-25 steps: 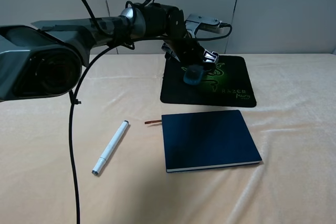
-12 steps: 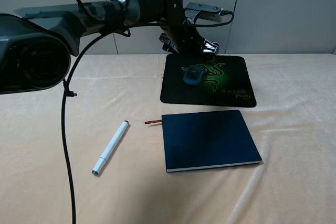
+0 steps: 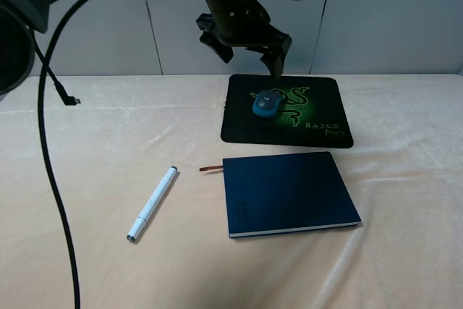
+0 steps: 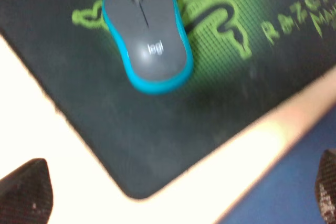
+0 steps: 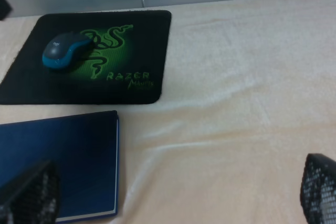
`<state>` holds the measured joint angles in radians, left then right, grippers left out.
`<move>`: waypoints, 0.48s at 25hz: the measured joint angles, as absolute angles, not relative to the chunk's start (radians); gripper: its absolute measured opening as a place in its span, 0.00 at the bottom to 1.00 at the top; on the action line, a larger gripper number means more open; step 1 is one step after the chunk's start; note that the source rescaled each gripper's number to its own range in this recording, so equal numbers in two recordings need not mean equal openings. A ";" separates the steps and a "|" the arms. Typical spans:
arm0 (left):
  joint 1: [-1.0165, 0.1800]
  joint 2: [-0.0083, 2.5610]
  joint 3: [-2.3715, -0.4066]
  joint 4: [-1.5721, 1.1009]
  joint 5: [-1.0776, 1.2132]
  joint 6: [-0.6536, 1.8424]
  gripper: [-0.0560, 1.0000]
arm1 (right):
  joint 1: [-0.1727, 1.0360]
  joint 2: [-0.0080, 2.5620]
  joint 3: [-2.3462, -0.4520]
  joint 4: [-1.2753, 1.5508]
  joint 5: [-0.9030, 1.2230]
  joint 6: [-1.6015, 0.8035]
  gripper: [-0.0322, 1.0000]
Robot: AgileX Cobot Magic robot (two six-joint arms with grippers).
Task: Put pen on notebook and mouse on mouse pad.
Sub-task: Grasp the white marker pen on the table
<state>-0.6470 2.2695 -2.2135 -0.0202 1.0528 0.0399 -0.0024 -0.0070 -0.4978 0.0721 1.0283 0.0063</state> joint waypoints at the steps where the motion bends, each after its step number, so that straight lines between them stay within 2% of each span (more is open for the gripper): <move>1: -0.647 2.256 -2.213 -0.020 1.090 0.040 1.00 | -0.002 -0.007 -0.498 0.072 1.028 0.006 1.00; 3: -0.647 2.219 -2.213 -0.019 1.162 0.041 1.00 | -0.002 -0.007 -0.498 0.072 1.028 0.006 1.00; 12: -0.647 2.048 -2.192 0.000 1.166 0.013 1.00 | -0.002 -0.007 -0.498 0.072 1.028 0.006 1.00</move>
